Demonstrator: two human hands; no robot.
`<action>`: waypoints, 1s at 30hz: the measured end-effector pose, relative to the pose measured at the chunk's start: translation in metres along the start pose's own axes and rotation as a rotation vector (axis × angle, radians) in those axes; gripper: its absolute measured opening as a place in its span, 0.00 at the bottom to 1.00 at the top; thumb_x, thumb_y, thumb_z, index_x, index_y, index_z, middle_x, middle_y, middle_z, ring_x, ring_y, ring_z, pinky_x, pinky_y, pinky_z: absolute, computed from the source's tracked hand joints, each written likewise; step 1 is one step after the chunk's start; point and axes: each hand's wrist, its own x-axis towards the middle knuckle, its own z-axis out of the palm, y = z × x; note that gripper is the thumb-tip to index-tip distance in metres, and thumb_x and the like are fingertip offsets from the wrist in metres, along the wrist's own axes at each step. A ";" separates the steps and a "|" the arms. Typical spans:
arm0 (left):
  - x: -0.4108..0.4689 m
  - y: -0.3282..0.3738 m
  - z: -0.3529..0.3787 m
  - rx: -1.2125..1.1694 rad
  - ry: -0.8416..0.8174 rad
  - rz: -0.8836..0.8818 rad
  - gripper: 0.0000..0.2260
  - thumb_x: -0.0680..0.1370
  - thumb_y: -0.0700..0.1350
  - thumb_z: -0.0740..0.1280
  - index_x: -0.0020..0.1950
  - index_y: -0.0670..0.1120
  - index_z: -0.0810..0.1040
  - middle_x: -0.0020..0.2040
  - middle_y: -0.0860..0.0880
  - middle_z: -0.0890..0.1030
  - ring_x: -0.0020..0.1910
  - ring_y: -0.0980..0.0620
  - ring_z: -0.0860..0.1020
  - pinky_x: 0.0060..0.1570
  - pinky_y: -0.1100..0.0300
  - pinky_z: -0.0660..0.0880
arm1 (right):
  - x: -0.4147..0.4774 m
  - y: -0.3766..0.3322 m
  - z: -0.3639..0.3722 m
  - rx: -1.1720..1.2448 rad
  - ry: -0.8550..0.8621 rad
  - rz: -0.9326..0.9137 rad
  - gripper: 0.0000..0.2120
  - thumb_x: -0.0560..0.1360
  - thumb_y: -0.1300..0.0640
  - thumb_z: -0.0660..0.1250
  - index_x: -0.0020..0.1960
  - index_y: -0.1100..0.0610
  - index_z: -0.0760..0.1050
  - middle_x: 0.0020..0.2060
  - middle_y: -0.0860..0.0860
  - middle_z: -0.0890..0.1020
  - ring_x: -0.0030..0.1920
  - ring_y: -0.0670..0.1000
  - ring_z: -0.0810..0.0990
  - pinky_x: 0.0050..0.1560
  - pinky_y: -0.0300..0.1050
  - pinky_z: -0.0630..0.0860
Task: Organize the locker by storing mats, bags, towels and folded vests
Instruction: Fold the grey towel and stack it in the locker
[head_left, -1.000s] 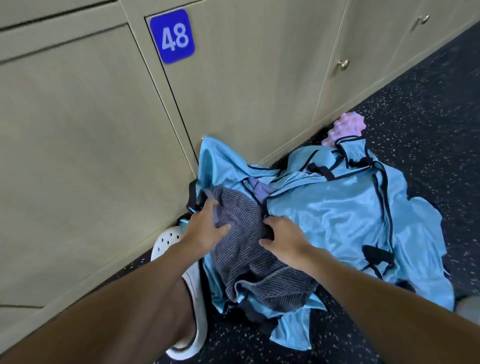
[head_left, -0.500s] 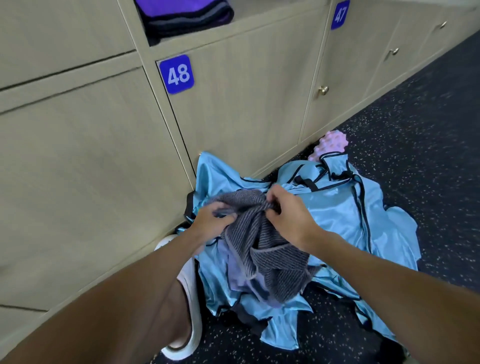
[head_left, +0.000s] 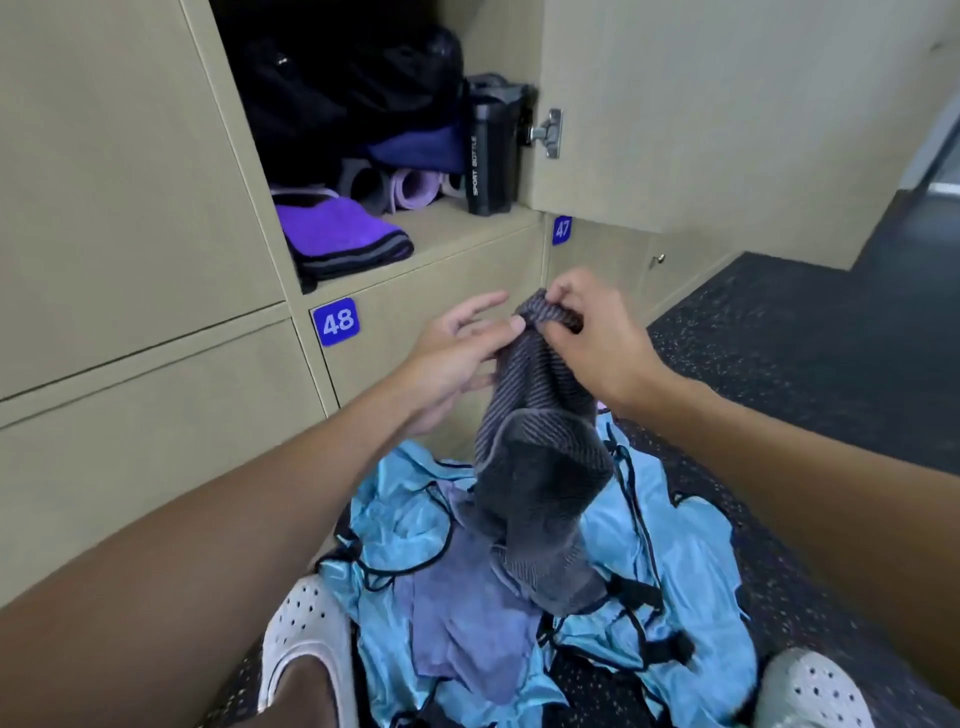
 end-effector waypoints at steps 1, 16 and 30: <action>0.001 0.013 0.008 0.016 -0.010 0.045 0.18 0.78 0.42 0.70 0.67 0.50 0.76 0.53 0.50 0.83 0.46 0.57 0.81 0.41 0.62 0.79 | 0.005 -0.009 -0.012 0.017 0.024 -0.037 0.08 0.76 0.66 0.64 0.49 0.54 0.71 0.47 0.53 0.83 0.49 0.54 0.81 0.55 0.57 0.77; -0.012 -0.088 -0.014 1.005 0.066 -0.112 0.14 0.74 0.35 0.71 0.59 0.44 0.80 0.51 0.46 0.77 0.47 0.51 0.74 0.48 0.61 0.69 | -0.050 0.084 0.002 -0.009 -0.163 0.267 0.06 0.77 0.62 0.65 0.52 0.54 0.76 0.44 0.57 0.84 0.45 0.57 0.82 0.46 0.45 0.78; -0.097 -0.261 -0.025 0.988 0.177 -0.459 0.13 0.76 0.56 0.70 0.43 0.49 0.71 0.33 0.51 0.75 0.34 0.49 0.76 0.38 0.50 0.75 | -0.100 0.188 0.103 -0.098 -0.545 0.403 0.11 0.77 0.55 0.69 0.56 0.60 0.77 0.52 0.58 0.81 0.54 0.58 0.80 0.55 0.52 0.76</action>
